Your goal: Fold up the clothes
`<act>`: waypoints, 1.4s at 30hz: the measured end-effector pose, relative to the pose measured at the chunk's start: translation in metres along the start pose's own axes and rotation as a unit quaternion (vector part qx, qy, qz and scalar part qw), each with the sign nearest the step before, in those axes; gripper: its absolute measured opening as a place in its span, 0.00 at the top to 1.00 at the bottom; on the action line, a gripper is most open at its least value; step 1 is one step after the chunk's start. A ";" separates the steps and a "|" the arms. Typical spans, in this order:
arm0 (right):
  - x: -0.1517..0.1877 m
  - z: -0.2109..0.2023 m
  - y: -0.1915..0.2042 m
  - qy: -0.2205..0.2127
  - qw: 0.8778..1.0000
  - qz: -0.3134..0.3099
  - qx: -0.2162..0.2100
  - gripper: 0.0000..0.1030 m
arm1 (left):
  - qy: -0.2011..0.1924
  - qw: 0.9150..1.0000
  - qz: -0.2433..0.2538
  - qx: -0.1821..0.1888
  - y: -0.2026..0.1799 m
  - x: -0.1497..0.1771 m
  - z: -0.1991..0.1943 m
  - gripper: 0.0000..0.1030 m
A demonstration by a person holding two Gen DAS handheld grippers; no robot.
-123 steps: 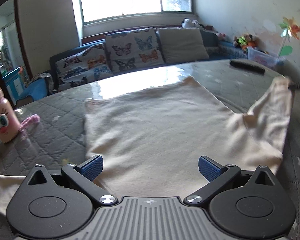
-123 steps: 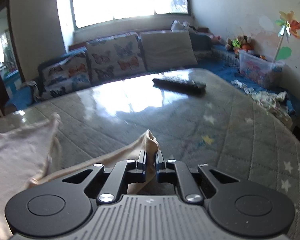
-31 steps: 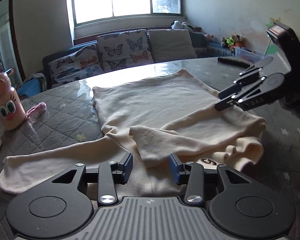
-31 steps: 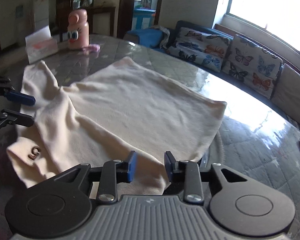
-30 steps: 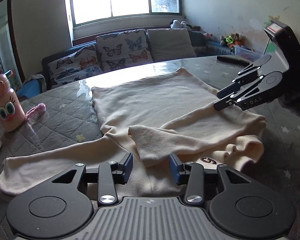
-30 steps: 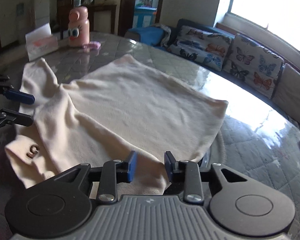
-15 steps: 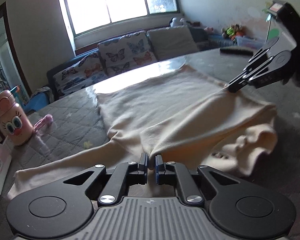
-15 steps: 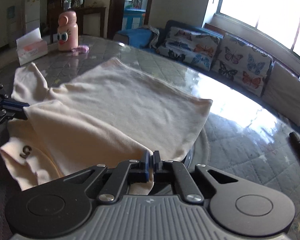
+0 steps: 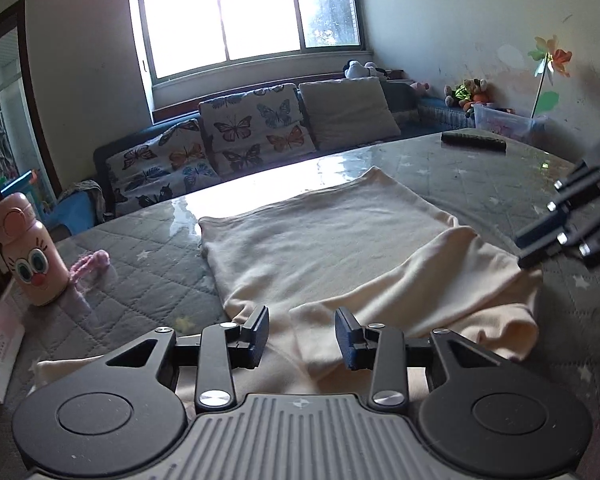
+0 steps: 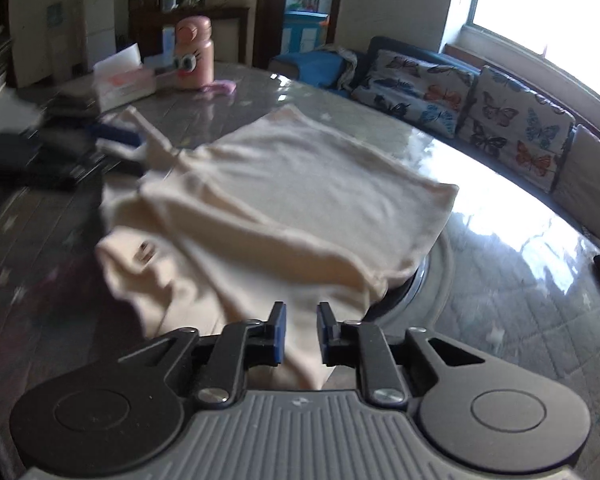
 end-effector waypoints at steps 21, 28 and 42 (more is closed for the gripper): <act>0.027 -0.008 0.002 0.001 0.999 0.029 0.040 0.94 | 0.033 0.999 0.012 -0.034 -0.002 -0.003 0.046 0.71; -0.006 0.002 -0.005 -0.045 0.997 0.056 0.026 0.85 | 0.020 1.000 0.017 -0.010 -0.014 -0.012 0.045 0.71; -0.022 0.053 -0.015 -0.043 0.991 0.115 0.045 0.74 | 0.037 0.999 -0.012 -0.020 0.003 0.009 0.044 0.70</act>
Point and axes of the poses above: each gripper's, at about its wrist camera, not at the fingertips, and z roughly the way its jaws point, y to its left, x to its underside, the point moved 2 cm from there along z, roughly the way its jaws point, and after that the axes turned 7 degrees about z, right-handed, at the moved point
